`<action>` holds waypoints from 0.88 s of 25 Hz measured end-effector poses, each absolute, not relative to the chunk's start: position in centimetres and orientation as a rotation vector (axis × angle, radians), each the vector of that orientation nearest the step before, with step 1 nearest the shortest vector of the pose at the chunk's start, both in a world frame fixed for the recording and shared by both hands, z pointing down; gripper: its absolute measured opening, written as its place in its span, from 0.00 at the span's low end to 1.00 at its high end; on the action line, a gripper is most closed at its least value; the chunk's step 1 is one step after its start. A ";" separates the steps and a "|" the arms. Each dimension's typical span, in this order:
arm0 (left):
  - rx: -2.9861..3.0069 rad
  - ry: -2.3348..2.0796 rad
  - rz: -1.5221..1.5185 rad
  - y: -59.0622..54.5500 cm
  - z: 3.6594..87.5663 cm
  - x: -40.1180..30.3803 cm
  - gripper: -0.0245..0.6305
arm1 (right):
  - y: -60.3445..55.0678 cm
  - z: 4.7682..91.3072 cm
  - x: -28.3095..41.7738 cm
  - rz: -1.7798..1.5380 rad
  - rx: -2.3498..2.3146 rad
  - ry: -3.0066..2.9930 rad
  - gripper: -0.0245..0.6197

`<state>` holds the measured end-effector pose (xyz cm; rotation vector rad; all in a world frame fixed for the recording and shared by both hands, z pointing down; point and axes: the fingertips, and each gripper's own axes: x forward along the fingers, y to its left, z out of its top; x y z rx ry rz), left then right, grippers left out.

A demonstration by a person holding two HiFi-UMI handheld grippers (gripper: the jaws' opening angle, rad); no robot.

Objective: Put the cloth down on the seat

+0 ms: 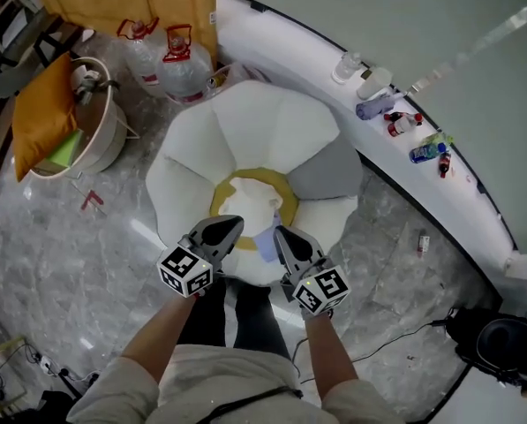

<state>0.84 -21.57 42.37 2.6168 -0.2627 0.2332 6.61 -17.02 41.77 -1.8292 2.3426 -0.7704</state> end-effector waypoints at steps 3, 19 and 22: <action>2.612 -0.234 0.189 -21.0 39.5 1.1 0.06 | -16.2 39.4 6.7 -0.758 -1.816 2.330 0.07; 2.698 -0.068 0.134 -17.1 28.1 0.8 0.06 | -13.5 28.1 5.7 -0.650 -1.738 2.333 0.07; 2.719 -0.067 0.123 -17.1 26.3 0.0 0.06 | -13.1 26.0 5.0 -0.616 -1.718 2.352 0.07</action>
